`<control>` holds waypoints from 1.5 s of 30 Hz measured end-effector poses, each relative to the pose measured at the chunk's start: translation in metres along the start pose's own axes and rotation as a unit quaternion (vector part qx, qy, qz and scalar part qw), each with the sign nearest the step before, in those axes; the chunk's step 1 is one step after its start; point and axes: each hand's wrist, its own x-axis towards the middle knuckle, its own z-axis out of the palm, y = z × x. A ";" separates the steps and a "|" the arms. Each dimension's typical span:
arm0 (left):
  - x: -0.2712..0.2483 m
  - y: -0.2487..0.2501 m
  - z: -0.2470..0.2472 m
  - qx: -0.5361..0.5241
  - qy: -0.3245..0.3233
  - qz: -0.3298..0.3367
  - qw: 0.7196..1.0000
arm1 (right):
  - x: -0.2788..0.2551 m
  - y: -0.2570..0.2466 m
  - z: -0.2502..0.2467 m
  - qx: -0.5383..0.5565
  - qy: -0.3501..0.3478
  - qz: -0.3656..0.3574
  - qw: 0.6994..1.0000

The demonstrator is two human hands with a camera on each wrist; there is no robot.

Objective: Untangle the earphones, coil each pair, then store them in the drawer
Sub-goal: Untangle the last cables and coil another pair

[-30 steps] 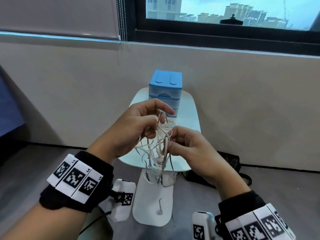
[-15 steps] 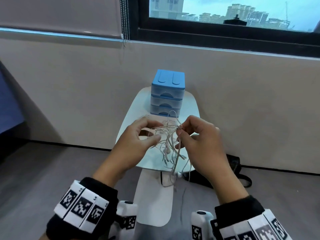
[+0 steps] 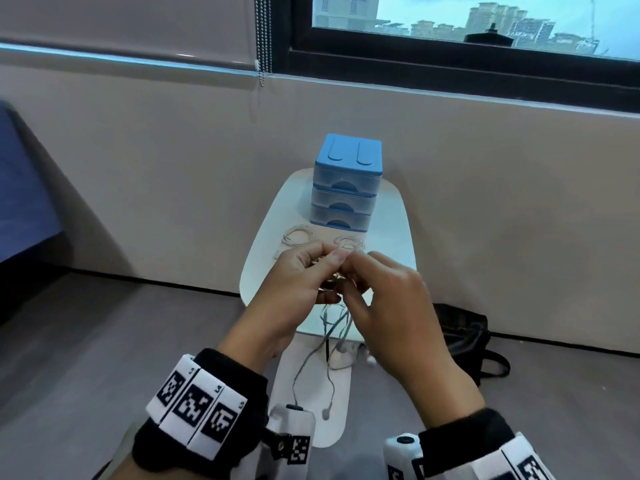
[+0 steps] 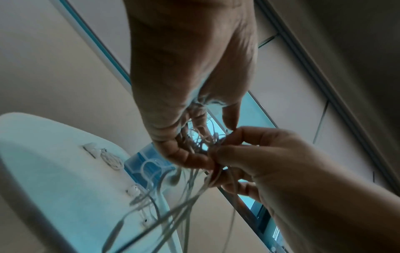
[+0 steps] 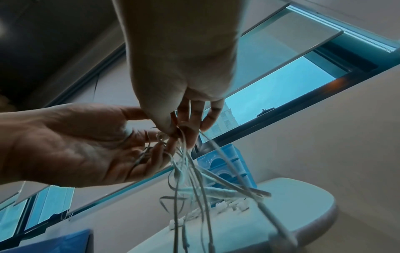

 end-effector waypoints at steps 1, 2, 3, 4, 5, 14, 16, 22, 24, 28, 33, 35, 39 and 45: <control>0.001 -0.002 -0.002 0.007 0.007 0.009 1.000 | -0.001 0.002 -0.001 0.041 -0.018 0.004 0.999; 0.001 -0.003 -0.004 0.014 0.009 0.015 1.000 | -0.001 0.004 -0.003 0.086 -0.032 0.019 0.996; 0.001 -0.004 -0.006 0.022 0.007 0.020 1.000 | -0.001 0.006 -0.006 0.130 -0.035 0.044 0.990; 0.001 -0.004 -0.007 0.030 0.001 0.024 0.999 | 0.000 0.008 -0.010 0.165 -0.025 0.073 0.983; 0.000 -0.004 -0.009 0.041 -0.006 0.031 0.999 | 0.002 0.010 -0.014 0.189 -0.003 0.102 0.977; -0.011 0.008 -0.018 0.203 -0.114 0.076 0.969 | 0.040 0.022 -0.036 0.169 -0.194 0.132 0.957; -0.012 0.010 -0.021 0.219 -0.128 0.072 0.965 | 0.040 0.021 -0.038 0.145 -0.244 0.137 0.949; -0.021 0.010 -0.023 0.155 -0.145 0.049 0.976 | 0.034 0.017 -0.037 0.269 -0.224 0.167 0.922; -0.023 0.009 -0.025 0.130 -0.149 0.049 0.979 | 0.033 0.012 -0.038 0.416 -0.163 0.216 0.868; -0.023 0.006 -0.029 0.098 -0.138 0.059 0.984 | 0.034 0.013 -0.049 0.678 -0.023 0.309 0.667; -0.021 0.008 -0.034 0.061 -0.096 0.052 0.992 | 0.030 0.024 -0.053 0.604 -0.105 0.304 0.729; -0.019 0.010 -0.035 0.081 -0.094 0.056 0.991 | 0.028 0.022 -0.053 0.480 -0.178 0.299 0.805; -0.017 0.011 -0.032 0.130 -0.100 0.062 0.984 | 0.027 0.018 -0.049 0.402 -0.241 0.230 0.853; -0.018 0.006 -0.032 0.125 -0.117 0.063 0.983 | 0.035 0.019 -0.055 0.560 -0.058 0.208 0.800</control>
